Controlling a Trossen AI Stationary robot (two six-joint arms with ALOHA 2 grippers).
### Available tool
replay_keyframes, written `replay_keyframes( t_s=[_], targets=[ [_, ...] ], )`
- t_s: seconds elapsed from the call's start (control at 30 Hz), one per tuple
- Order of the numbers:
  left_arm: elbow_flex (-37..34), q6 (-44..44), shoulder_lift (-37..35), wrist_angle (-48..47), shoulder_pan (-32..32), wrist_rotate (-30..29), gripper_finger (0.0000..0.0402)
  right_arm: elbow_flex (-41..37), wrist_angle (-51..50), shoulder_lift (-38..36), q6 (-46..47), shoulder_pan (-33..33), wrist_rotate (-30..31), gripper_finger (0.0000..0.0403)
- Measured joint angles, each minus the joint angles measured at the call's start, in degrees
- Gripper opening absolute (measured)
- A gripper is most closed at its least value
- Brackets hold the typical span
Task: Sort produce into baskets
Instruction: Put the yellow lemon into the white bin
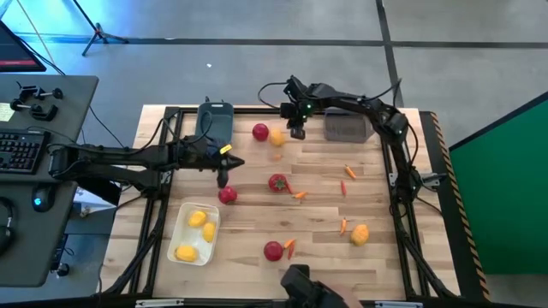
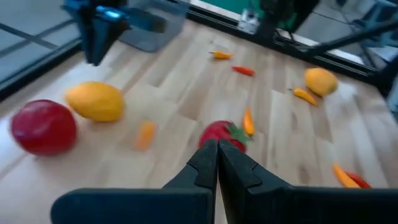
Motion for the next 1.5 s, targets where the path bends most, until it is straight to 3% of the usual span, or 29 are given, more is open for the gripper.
replay_keyframes(
  t_s=[0.1, 0.2, 0.47, 0.6, 0.73, 0.93, 1.13, 1.33, 1.43, 1.5],
  targets=[
    [0.0, 0.0, 0.61, 0.12, 0.0, -1.8, 0.0, 0.0, -1.6, -1.22, 1.74, 0.03, 0.29, 0.0022],
    [0.0, 0.0, 1.42, 0.25, -0.03, -2.06, 0.0, 0.0, -3.0, -2.01, 6.93, 0.68, 0.25, 0.0046],
    [0.0, 0.0, 5.96, 4.27, -0.03, -2.19, 0.0, 0.0, -3.14, -1.48, 12.86, 5.86, 2.22, 0.0207],
    [0.0, 1.02, 7.61, 4.41, -0.03, -2.03, 0.0, 0.0, -0.08, -1.48, 8.9, 7.88, 2.96, 0.0277],
    [0.0, 1.47, 8.0, 4.4, -0.03, -2.0, 0.0, 0.0, 2.85, -0.93, -0.97, 8.5, 3.13, 0.0306],
    [0.0, 2.96, 8.02, 4.41, -0.07, -1.96, 0.0, 0.0, 3.93, 1.68, -10.39, 8.44, 3.26, 0.031],
    [0.0, 3.02, 8.02, 4.49, -0.05, -1.97, 0.0, -0.05, 2.22, 3.26, -7.45, 8.44, 3.07, 0.0301],
    [-0.61, 4.54, 8.0, 6.36, -0.04, -3.63, 0.0, -0.02, 1.13, 3.43, -3.66, 7.86, 1.72, 0.0211],
    [-4.56, 3.54, 7.98, 15.6, -0.03, -3.5, 0.0, -0.02, -0.17, 3.43, -1.48, 6.91, -1.08, 0.0156],
    [-7.61, 2.92, 8.0, 23.47, -0.03, -2.94, 0.0, -0.02, -1.19, 3.43, -0.37, 6.34, -3.29, 0.0148]
  ],
)
